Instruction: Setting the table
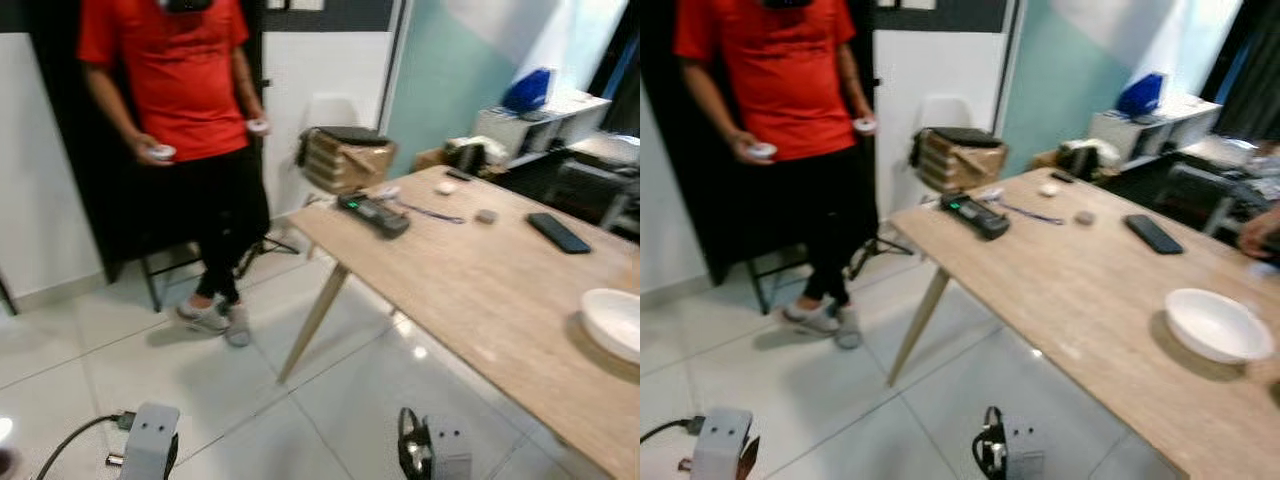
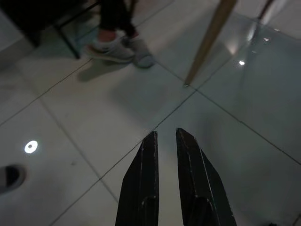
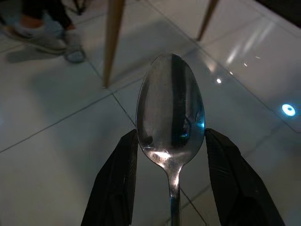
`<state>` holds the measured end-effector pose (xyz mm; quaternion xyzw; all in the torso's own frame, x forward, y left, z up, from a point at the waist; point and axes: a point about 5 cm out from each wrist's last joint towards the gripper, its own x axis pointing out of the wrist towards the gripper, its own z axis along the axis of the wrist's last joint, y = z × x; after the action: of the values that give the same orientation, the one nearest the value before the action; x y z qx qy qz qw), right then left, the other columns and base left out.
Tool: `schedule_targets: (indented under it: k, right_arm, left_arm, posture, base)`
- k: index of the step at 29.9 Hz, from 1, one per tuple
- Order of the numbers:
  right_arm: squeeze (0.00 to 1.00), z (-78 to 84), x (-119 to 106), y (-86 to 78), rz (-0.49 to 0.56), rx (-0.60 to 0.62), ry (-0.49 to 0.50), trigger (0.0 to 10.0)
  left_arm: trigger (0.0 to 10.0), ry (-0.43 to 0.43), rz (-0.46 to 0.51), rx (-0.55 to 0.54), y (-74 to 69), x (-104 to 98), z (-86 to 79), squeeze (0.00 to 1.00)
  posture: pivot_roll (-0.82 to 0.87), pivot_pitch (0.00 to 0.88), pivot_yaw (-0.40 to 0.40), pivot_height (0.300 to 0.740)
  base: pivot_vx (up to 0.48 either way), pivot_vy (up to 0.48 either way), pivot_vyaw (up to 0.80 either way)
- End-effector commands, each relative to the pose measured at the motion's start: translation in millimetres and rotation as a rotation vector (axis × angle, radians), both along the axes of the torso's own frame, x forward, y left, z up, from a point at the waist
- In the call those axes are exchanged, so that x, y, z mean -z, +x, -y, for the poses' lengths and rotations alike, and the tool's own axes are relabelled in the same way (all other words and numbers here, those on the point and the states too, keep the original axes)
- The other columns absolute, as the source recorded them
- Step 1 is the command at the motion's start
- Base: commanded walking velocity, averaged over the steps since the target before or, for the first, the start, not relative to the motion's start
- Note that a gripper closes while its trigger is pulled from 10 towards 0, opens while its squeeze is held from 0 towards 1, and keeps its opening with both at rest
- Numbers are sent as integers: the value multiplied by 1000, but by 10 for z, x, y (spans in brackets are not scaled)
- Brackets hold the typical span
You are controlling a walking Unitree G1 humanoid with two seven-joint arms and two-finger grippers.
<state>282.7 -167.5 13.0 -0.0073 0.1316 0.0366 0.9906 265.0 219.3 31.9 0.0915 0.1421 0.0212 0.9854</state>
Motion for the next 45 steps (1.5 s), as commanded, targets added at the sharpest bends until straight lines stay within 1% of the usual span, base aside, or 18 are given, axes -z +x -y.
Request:
schedule_targets:
  k: [1, 20, 27, 29, 31, 32, 33, 34, 36, 37, 40, 42, 43, 45]
  right_arm:
    - [0, -18, 55, -44, -21, -7, -1, 10000]
    - [0, -25, 39, -27, -14, -8, 1, 10000]
    - [0, -44, -92, 65, 41, 8, 30, 10000]
    - [0, -29, -191, 131, 79, 26, 42, 10000]
    - [0, 3, -330, 217, 129, 49, 48, 10000]
    - [0, 3, -330, 217, 129, 49, 48, 10000]
    - [0, 36, -406, 264, 155, 66, 49, 10000]
    - [0, 36, -406, 264, 155, 66, 49, 10000]
    - [0, 135, -583, 363, 209, 116, 56, 10000]
    - [0, 135, -583, 363, 209, 116, 56, 10000]
    - [0, 228, -831, 463, 287, 163, 66, 10000]
    - [0, 245, -967, 504, 331, 178, 75, 10000]
    - [0, 245, -967, 504, 331, 178, 75, 10000]
    - [0, 251, -1084, 533, 369, 191, 88, 10000]
  left_arm:
    - [10000, 7, -33, 2, -59, 77, -1, 0]
    - [10000, 7, -34, 2, -55, 83, -1, 0]
    - [10000, 9, -22, 4, -48, 54, 6, 0]
    - [10000, 17, 7, 18, -18, -21, 19, 0]
    - [10000, 8, 47, 24, 34, -136, 33, 0]
    - [10000, 8, 47, 24, 34, -136, 33, 0]
    - [10000, 3, 70, 26, 66, -205, 40, 0]
    - [10000, 3, 70, 26, 66, -205, 40, 0]
    - [10000, -11, 123, 32, 143, -373, 57, 0]
    - [10000, -11, 123, 32, 143, -373, 57, 0]
    - [10000, -33, 189, 38, 236, -597, 84, 0]
    - [10000, -44, 221, 42, 275, -713, 103, 0]
    - [10000, -44, 221, 42, 275, -713, 103, 0]
    - [10000, -57, 248, 47, 300, -808, 121, 0]
  posture:
    - [52, 91, 38, 740]
    - [51, 93, 38, 740]
    - [52, 96, 38, 740]
    - [55, 100, 39, 740]
    - [55, 101, 41, 740]
    - [55, 101, 41, 740]
    - [55, 102, 41, 740]
    - [55, 102, 41, 740]
    - [55, 106, 43, 740]
    - [55, 106, 43, 740]
    - [56, 108, 44, 740]
    - [58, 110, 45, 740]
    - [58, 110, 45, 740]
    - [60, 112, 46, 740]
  base:
    - [0, 0, -756]
    - [0, 0, -757]
    - [0, 0, -758]
    - [0, 0, -756]
    - [0, 0, -756]
    - [0, 0, -756]
    - [0, 0, -756]
    - [0, 0, -756]
    - [0, 0, -756]
    - [0, 0, -756]
    - [0, 0, -758]
    - [0, 0, -756]
    - [0, 0, -756]
    - [0, 0, -759]
